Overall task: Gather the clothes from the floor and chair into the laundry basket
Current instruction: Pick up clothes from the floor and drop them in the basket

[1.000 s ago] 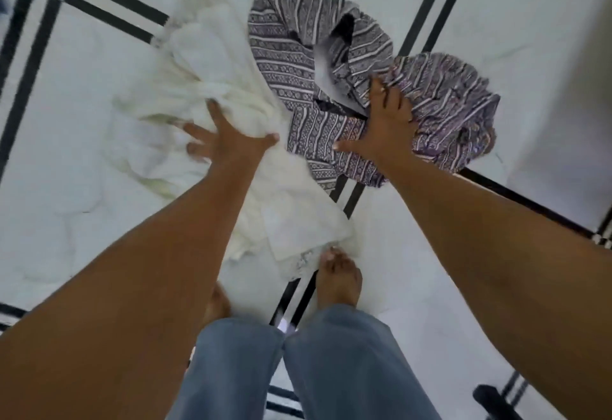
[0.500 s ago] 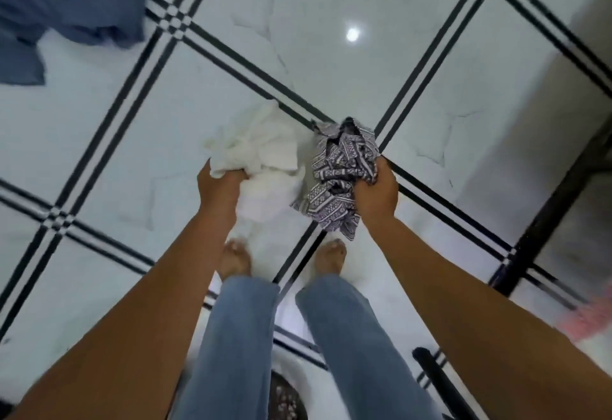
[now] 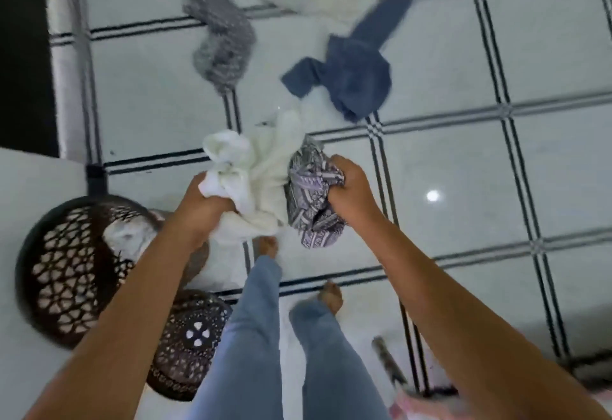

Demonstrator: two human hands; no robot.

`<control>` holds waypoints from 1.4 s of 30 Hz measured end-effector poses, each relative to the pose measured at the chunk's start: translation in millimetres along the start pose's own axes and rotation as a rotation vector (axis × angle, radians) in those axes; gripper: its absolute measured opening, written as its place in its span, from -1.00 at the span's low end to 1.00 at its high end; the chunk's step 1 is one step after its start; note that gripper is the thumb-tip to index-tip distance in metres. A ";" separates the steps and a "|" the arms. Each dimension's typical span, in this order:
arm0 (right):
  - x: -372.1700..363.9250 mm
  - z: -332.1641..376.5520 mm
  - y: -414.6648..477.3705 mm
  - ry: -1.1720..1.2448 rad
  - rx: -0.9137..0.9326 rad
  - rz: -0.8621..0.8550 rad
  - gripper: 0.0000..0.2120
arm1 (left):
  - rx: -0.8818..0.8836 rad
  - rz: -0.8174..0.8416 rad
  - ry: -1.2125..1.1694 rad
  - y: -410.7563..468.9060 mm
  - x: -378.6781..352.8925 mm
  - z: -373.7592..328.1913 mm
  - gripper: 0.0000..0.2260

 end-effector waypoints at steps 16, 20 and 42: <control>-439.2 78.7 -54.6 -0.246 -0.240 0.686 -0.62 | 0.440 -0.763 -0.187 -143.7 345.8 221.7 -0.60; -501.7 38.7 -48.7 -0.511 -0.144 0.879 -0.54 | 0.706 -0.633 -0.034 -110.4 335.0 305.2 -0.39; -277.9 67.7 276.2 -0.447 -0.199 0.145 -0.79 | 0.154 -0.217 0.213 235.0 294.1 22.4 -0.84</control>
Point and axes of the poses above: each hand's wrist, its own y-axis towards the middle knuckle, its own x-axis out of the back of the hand, z = x × y, the point moved 7 cm from there along y, towards the middle knuckle, and after that the axes turned 7 degrees about y, right-handed, at the moved point
